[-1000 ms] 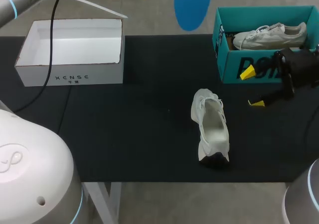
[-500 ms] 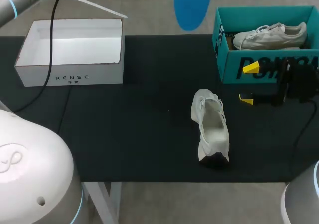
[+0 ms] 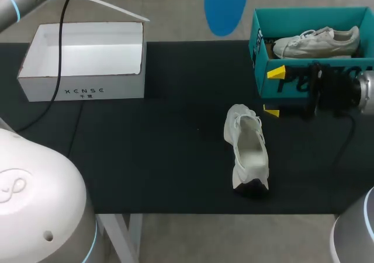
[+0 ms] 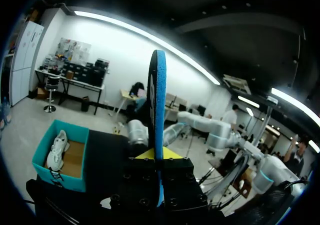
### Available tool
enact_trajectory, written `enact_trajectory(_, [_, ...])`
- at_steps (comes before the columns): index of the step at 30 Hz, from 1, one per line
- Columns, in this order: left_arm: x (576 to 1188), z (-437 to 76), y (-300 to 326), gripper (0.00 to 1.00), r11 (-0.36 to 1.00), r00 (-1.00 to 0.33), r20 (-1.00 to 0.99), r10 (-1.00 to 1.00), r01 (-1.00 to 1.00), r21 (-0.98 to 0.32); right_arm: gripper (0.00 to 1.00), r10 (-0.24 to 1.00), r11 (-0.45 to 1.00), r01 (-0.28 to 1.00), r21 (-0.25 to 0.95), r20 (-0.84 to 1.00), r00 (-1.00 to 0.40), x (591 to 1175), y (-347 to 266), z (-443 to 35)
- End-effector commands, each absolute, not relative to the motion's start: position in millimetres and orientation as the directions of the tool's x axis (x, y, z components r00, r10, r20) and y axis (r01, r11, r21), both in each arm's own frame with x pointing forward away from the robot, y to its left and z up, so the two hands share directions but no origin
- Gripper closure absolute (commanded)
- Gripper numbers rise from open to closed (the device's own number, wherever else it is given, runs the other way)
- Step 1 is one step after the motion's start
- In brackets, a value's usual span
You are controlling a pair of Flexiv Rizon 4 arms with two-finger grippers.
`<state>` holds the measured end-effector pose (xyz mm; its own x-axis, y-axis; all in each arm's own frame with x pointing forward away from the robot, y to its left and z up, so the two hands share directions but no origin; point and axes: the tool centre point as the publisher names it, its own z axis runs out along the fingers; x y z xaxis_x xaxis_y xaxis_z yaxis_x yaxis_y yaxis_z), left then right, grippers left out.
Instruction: Take the shoe out of the shoebox, open the shoe tongue, remove and reinsert the insole, then place the shoe into the shoebox
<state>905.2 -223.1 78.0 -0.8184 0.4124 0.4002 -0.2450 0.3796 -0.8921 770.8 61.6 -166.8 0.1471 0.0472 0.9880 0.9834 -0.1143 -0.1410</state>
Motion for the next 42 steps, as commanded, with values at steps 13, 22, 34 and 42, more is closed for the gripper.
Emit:
enact_trajectory(13, [906,78,-223,1.0,0.381,-0.818,0.4,0.414,-0.244,-0.892,0.0,0.044,-0.044,0.984,-0.17,0.984,0.172,820,104,-146])
enact_trajectory(22, [906,78,-223,1.0,0.381,-0.818,0.4,0.414,-0.244,-0.892,0.0,0.039,-0.026,0.983,-0.182,0.982,0.182,828,123,-140])
enact_trajectory(34, [906,78,-223,1.0,0.381,-0.818,0.4,0.414,-0.244,-0.892,0.0,0.039,-0.026,0.983,-0.182,0.982,0.182,828,123,-140])
enact_trajectory(42, [906,78,-223,1.0,0.381,-0.818,0.4,0.414,-0.244,-0.892,0.0,0.039,-0.026,0.983,-0.182,0.982,0.182,828,123,-140])
